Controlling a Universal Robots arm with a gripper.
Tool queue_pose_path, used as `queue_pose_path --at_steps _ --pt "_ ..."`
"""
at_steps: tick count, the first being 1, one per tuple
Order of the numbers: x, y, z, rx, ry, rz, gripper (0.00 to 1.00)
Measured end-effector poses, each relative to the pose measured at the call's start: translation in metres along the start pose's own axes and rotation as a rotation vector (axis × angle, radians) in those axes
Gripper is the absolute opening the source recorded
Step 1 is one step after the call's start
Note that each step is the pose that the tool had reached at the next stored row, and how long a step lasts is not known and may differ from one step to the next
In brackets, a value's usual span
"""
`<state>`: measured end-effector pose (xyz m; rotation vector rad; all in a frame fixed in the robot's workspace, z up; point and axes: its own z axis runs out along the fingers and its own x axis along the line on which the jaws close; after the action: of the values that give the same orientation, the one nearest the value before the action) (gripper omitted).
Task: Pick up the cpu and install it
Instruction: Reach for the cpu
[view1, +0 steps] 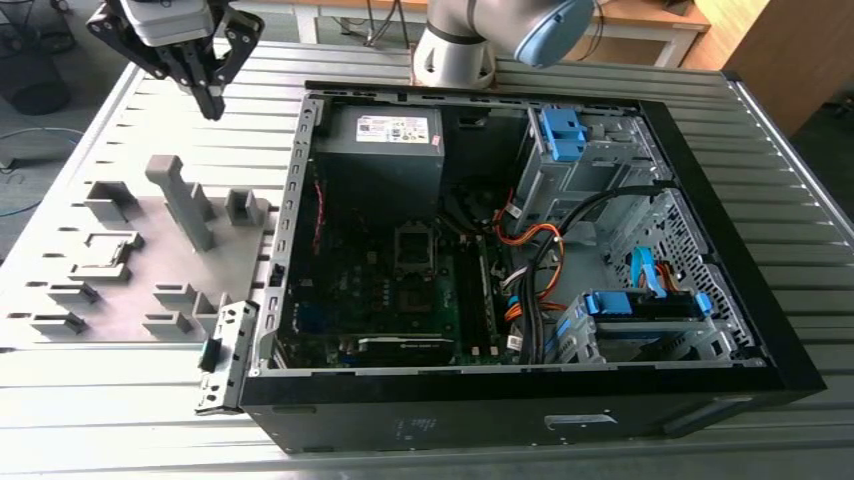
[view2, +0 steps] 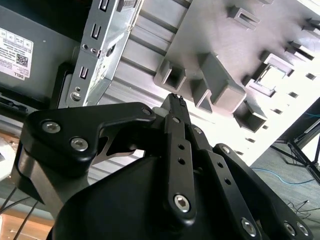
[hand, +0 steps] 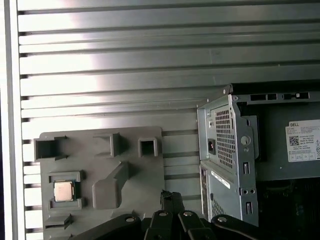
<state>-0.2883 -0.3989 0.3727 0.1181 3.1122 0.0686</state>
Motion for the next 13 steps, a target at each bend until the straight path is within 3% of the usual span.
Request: queue_pose_path --at_steps 13 --pt "0.0278 -0.0023 0.0053 0.0000 0.0000 0.000 0.11"
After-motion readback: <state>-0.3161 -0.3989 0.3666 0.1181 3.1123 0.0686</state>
